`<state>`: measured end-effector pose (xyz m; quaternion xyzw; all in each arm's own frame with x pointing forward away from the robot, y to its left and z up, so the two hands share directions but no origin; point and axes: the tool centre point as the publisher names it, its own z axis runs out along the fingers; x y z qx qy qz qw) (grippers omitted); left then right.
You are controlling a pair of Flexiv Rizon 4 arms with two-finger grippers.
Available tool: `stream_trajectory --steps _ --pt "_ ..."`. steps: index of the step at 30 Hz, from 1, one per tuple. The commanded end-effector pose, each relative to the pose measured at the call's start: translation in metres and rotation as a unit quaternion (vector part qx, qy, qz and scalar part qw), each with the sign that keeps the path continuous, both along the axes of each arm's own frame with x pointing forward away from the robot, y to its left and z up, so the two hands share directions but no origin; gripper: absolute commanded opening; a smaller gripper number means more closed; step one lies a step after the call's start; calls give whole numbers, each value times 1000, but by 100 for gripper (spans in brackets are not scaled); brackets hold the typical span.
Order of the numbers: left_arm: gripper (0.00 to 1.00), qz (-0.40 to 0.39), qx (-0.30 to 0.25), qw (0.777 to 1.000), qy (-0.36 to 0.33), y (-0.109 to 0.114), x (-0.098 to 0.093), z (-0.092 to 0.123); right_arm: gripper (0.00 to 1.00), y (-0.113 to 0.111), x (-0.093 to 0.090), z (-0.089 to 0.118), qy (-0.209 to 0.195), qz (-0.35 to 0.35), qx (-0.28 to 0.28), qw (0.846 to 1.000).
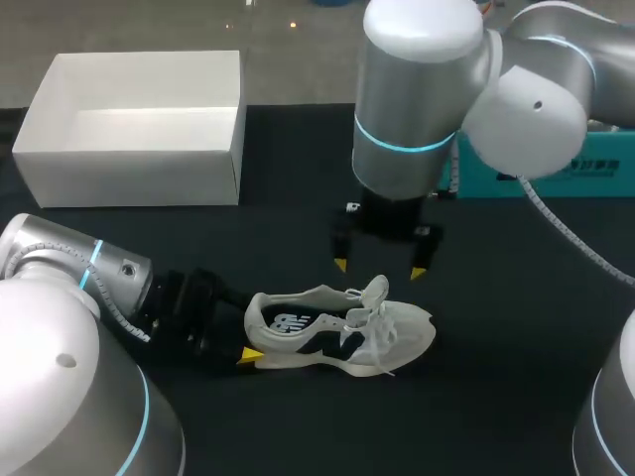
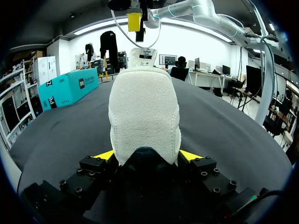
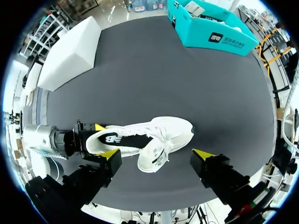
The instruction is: Take the shoe out of the shoebox, open the shoe tongue, remove and reinsert the insole, then place the shoe into the shoebox
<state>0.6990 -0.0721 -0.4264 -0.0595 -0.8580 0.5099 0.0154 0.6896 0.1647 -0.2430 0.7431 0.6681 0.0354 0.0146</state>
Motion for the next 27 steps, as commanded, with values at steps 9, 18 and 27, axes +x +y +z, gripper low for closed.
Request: stream_trajectory --steps 9,18,27 --pt "0 1 2 1000 0 -4 -5 -10 100 35 -14 11 -3 519 -38 854" --pt "0 1 2 1000 0 -4 -5 -10 100 35 -14 11 -3 519 -38 854" --pt "0 1 2 1000 0 -4 -5 -10 100 35 -14 11 -3 519 -38 854"
